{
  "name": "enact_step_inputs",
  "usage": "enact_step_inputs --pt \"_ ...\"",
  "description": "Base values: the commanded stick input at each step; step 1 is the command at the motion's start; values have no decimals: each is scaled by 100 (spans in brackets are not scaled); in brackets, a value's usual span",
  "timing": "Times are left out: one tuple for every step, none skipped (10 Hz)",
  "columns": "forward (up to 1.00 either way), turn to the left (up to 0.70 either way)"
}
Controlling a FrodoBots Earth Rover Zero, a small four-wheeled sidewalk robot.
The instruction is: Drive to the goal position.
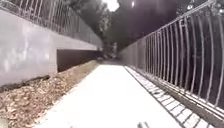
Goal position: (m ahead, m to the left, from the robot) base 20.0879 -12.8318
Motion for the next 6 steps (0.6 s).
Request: enact_step_inputs --pt "70 -12" --pt "70 2" --pt "70 2" --pt "70 0" --pt "70 2" --pt "70 3"
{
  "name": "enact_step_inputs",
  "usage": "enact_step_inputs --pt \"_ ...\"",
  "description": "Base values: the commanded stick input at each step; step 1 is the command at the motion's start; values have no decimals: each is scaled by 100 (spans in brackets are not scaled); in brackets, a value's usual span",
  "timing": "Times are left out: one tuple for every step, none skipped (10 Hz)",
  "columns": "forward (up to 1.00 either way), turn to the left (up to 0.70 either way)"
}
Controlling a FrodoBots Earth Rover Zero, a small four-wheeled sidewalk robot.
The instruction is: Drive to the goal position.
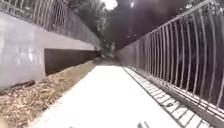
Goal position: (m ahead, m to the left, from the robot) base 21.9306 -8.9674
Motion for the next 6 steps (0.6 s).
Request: enact_step_inputs --pt "70 2" --pt "70 0" --pt "70 0" --pt "70 0" --pt "70 0" --pt "70 0"
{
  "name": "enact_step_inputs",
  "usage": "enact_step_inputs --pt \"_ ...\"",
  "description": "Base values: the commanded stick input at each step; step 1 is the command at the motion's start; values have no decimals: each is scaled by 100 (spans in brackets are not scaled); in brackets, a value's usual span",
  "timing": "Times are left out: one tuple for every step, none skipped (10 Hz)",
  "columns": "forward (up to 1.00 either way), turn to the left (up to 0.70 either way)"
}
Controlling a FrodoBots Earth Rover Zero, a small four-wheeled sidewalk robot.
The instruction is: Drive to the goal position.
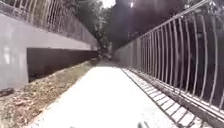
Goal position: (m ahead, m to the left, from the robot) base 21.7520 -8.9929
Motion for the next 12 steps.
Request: enact_step_inputs --pt "70 0" --pt "70 0" --pt "70 0" --pt "70 0" --pt "70 1" --pt "70 3" --pt "70 1" --pt "70 0" --pt "70 0" --pt "70 0" --pt "70 0" --pt "70 0"
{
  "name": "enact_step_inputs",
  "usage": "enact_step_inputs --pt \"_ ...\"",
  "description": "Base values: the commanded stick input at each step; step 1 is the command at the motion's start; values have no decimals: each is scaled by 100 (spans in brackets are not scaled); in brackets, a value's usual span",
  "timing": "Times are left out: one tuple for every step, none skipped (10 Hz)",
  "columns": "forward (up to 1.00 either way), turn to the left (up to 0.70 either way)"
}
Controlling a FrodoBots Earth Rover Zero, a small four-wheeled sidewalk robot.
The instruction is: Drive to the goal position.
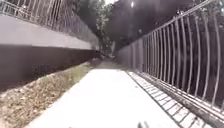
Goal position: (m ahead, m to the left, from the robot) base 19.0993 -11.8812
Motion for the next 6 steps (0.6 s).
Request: enact_step_inputs --pt "70 0" --pt "70 0" --pt "70 0" --pt "70 0" --pt "70 0" --pt "70 0"
